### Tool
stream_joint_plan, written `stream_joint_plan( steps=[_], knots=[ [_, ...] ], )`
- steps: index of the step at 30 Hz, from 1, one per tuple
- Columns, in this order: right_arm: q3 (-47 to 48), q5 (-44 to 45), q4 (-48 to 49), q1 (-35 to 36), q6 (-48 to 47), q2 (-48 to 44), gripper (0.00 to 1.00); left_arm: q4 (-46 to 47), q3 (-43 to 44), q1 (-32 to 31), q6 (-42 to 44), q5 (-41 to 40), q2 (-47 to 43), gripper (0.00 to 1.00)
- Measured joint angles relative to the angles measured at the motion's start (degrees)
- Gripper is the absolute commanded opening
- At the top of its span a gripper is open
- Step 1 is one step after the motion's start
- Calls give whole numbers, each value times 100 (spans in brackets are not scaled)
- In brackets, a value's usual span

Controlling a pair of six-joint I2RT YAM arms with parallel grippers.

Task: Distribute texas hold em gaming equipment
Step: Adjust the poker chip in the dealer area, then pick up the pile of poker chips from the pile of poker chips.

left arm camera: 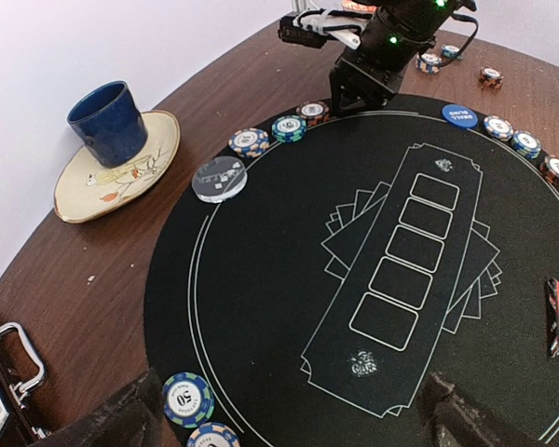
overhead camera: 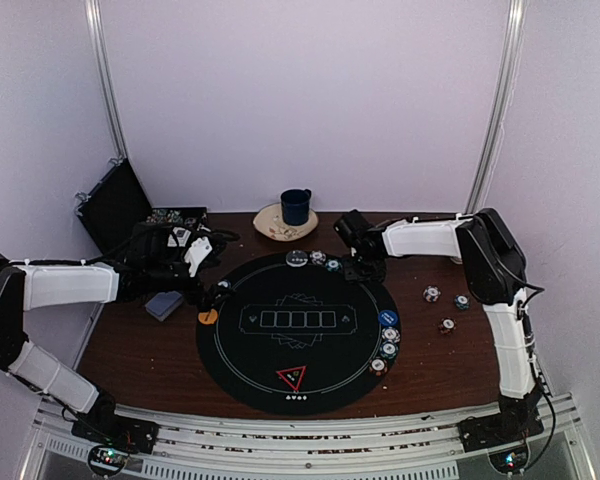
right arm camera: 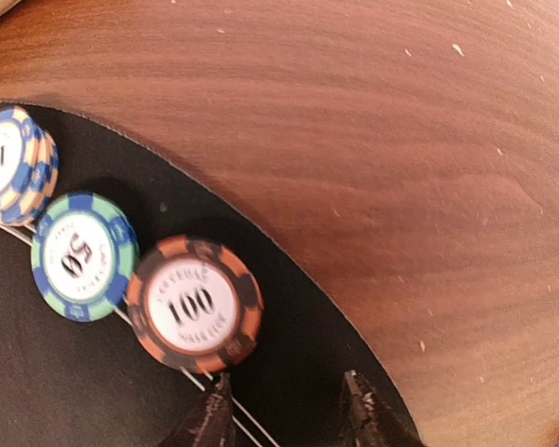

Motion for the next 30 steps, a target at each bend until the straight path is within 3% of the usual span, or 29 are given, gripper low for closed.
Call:
stream_joint_plan(
  steps=[6,14,22,30],
  knots=[
    [-881,-37,-55,0,98,-824,57,0,0,0,0,0,0,98],
    [-2516,136,37,-4,398,-2905,73,0,0,0,0,7,0,98],
    [-4444,417,83,-337,876,-4179,76,0,-2,0,0,39,-2,98],
    [-5123,621,188,-627,1178,-4811,76,-2,0,0,-2,39,-9,98]
  ],
)
